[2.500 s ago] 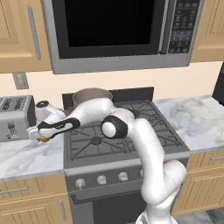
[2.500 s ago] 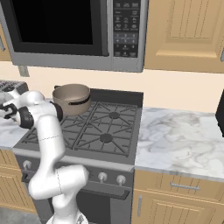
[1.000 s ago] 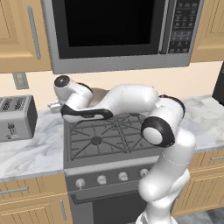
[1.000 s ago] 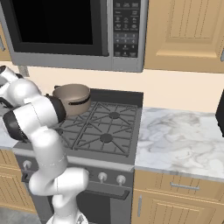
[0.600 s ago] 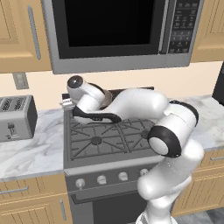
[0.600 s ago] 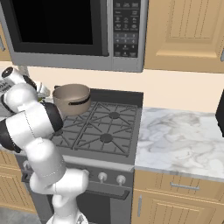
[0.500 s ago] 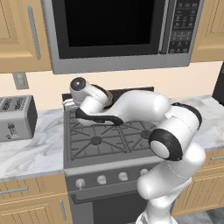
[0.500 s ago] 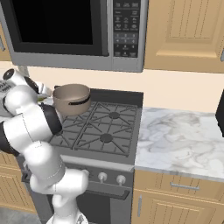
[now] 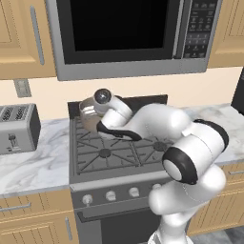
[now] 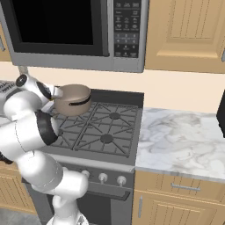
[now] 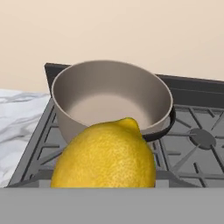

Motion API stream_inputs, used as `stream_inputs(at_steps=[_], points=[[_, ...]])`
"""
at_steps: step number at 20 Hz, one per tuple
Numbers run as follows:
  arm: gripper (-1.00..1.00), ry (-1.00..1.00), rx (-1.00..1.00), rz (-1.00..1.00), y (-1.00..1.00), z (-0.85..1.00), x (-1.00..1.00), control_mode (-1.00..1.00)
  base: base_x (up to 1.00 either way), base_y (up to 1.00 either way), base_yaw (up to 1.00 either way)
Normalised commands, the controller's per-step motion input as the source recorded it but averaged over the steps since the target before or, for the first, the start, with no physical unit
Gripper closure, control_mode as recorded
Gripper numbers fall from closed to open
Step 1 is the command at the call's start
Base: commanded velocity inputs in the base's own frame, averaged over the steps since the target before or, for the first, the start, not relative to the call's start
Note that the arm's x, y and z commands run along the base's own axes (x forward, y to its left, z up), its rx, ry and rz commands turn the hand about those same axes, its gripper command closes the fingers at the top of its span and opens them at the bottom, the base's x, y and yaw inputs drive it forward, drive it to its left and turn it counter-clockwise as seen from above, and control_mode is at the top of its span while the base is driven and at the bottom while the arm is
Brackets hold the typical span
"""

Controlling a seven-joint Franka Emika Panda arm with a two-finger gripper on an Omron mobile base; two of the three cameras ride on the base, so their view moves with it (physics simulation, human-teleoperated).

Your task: Turn on the burner for the pot on the stove. Wait thirty seconds for the pot to heat up. Then add the lemon to the pot.

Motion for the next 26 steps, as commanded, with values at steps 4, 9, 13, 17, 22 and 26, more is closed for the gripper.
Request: stream_inputs(at_steps=[4, 9, 13, 17, 22, 26], points=[[1.0, 0.0, 0.0, 0.0, -0.17, 0.36, 0.44, -1.0, 0.0, 0.0, 0.0], [1.0, 0.0, 0.0, 0.0, -0.03, 0.02, 0.22, -1.0, 0.0, 0.0, 0.0], [1.0, -0.02, 0.0, 0.0, -0.01, -0.05, 0.1, -1.0, 0.0, 0.0, 0.0], [1.0, -0.1, -0.02, 0.0, 0.0, -0.18, 0.02, -1.0, 0.0, 0.0, 0.0], [1.0, -0.08, -0.01, 0.0, -0.01, -0.15, 0.15, -1.0, 0.0, 0.0, 0.0], [1.0, 0.0, 0.0, 0.0, 0.0, -0.01, 0.45, -1.0, 0.0, 0.0, 0.0]])
